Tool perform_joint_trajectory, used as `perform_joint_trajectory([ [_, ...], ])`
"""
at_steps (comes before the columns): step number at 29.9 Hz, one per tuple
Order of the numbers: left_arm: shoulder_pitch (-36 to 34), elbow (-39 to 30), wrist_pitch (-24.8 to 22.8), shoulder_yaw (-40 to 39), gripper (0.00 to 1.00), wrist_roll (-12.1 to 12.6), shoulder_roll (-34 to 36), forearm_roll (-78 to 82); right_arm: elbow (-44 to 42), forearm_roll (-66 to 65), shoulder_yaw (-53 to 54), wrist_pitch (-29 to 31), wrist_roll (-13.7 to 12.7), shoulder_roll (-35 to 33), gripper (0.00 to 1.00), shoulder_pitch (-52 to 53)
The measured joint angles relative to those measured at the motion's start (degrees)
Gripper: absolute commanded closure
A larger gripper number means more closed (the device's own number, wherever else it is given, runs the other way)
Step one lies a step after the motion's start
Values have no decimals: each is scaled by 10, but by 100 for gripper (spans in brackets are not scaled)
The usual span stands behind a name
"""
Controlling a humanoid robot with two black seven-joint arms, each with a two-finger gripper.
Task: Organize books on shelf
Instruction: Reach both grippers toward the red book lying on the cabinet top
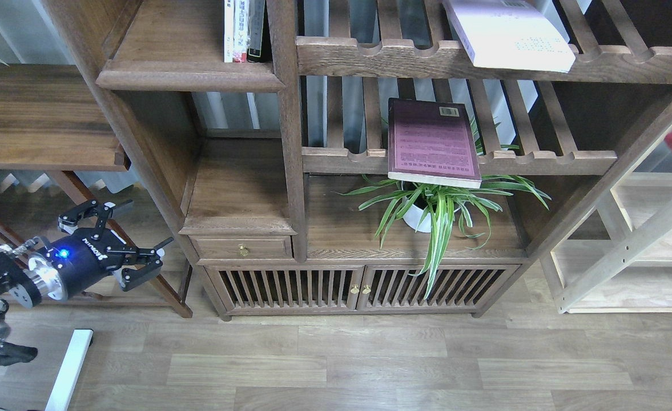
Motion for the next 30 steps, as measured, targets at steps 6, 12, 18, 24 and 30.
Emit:
perform_joint_trajectory([
  [6, 5, 9, -39, 1, 2, -4, -8, -35, 0, -35, -36, 0, 0, 0, 97, -7],
  [12, 6, 31, -104, 1, 1, -1, -17, -82, 0, -57, -42, 0, 0, 32, 97, -47],
  [18, 0, 40, -118, 6, 1, 2, -32, -81, 0, -72, -42, -1, 0, 104, 97, -74],
  [24, -47, 50, -119, 44, 2, 17, -77, -32, -1, -76, -42, -1, 0, 172, 97, -79],
  [30, -96, 84, -119, 82, 2, 43, -138, -18, -1, -75, -41, 0, 0, 229, 97, -79],
])
